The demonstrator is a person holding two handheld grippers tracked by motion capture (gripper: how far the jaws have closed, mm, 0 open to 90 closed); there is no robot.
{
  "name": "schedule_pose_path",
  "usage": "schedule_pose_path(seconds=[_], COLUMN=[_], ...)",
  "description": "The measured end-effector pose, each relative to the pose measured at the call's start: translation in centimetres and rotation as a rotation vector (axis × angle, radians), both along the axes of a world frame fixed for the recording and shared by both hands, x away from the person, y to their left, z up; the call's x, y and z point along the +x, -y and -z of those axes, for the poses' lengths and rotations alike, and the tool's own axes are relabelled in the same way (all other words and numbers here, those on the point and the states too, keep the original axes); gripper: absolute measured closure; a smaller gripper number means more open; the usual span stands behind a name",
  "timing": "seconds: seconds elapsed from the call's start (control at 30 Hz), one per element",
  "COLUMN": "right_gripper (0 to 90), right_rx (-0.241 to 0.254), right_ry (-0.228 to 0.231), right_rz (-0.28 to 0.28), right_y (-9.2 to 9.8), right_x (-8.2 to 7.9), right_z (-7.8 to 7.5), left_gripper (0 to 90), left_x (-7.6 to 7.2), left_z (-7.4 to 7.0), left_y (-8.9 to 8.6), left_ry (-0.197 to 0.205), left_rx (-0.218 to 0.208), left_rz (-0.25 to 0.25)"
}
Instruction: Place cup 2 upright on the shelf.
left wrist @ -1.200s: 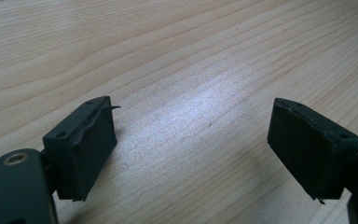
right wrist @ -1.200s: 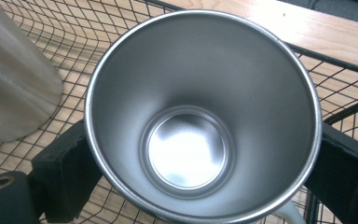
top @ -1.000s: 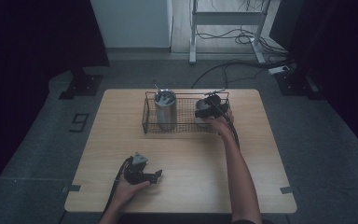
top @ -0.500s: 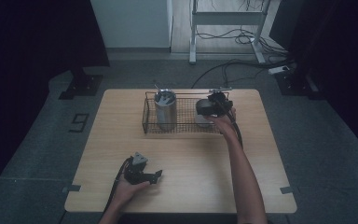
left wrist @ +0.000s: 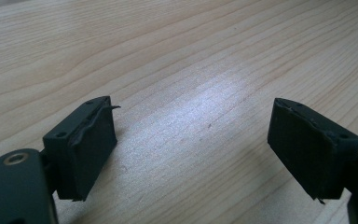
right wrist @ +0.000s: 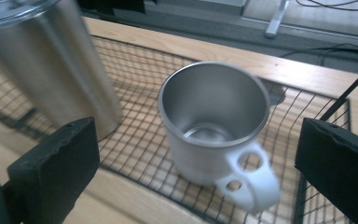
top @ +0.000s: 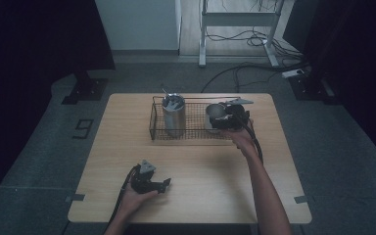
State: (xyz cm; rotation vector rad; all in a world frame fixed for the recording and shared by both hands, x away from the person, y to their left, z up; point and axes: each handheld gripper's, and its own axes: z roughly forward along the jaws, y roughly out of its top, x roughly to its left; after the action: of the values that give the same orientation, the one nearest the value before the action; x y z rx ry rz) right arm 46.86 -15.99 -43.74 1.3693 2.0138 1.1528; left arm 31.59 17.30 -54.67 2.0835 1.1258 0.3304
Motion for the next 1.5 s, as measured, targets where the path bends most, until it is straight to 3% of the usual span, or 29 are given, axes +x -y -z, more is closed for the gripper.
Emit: schedule_pose_path(seconds=[0.3, 0.67, 0.87, 1.17, 1.5], right_gripper=[1.8, 7.6, 10.2, 13.0, 13.5], right_rx=[0.041, 0.110, 0.113, 0.111, 0.113], right_ry=[0.015, 0.039, 0.023, 0.041, 0.043], right_rz=[-0.030, -0.007, -0.002, -0.004, -0.023], right_y=[1.6, 4.7, 6.3, 8.1, 8.1], right_x=[-4.1, -7.9, -10.1, -13.7, -14.8], right_z=[2.1, 3.8, 4.7, 5.9, 7.1], left_gripper=[15.1, 15.1, 15.1, 15.0, 15.0], left_x=[0.1, 0.1, 0.2, 0.1, 0.2], left_z=[0.0, 0.0, 0.0, 0.0, 0.0], left_y=[0.0, 0.0, 0.0, 0.0, -0.1], left_ry=[0.000, -0.001, -0.002, 0.000, -0.001], left_rx=[0.005, -0.001, -0.001, 0.003, 0.002], left_rz=[0.001, 0.002, 0.004, 0.005, 0.012])
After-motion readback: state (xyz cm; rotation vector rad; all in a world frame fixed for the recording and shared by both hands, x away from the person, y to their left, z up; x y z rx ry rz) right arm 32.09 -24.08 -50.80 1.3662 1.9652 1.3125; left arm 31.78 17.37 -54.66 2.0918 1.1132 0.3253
